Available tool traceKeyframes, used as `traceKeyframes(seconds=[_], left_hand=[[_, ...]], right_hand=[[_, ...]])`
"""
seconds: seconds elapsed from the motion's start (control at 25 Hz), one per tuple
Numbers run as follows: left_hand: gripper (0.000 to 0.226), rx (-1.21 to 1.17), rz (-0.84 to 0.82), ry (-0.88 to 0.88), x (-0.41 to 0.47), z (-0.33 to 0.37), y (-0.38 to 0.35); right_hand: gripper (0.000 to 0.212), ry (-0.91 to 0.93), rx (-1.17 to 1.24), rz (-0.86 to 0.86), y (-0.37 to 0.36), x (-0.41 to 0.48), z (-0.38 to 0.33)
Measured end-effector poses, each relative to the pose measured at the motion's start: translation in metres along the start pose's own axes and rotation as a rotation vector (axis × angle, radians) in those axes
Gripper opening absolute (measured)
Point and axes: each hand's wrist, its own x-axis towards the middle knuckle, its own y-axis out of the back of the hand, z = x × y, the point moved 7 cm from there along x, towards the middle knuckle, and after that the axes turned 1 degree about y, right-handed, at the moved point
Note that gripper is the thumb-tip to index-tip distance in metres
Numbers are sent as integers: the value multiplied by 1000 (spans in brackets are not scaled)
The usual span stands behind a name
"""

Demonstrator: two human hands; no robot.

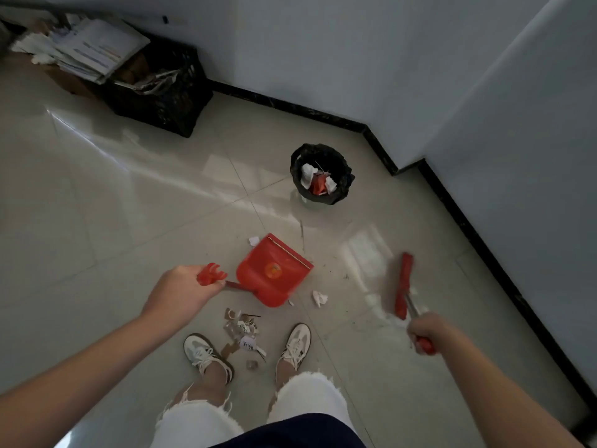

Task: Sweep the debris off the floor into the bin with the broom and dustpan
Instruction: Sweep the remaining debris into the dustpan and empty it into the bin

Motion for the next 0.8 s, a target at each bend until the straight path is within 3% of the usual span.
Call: traceKeyframes(seconds=[0.16, 0.28, 0.36, 0.44, 0.6, 0.72, 0.8], left_hand=[[7, 59, 80, -18, 15, -29, 46], [24, 48, 214, -9, 30, -46, 84], [38, 15, 254, 14, 43, -69, 109], [54, -57, 292, 31, 53, -101, 131], [41, -23, 313, 16, 70, -145, 165], [44, 26, 273, -36, 87, -171, 187], [45, 38, 240, -34, 102, -193, 194]], right_hand=[[7, 101, -162, -73, -49, -27, -48], [21, 152, -175, -105, -87, -54, -78], [6, 202, -197, -146, -121, -81, -101], [15, 284, -320, -167, -158, -107, -121], [28, 413, -683, -259, -244, -160, -134], [12, 281, -548, -339, -278, -189, -116], [19, 257, -412, -230, -266, -195, -109]])
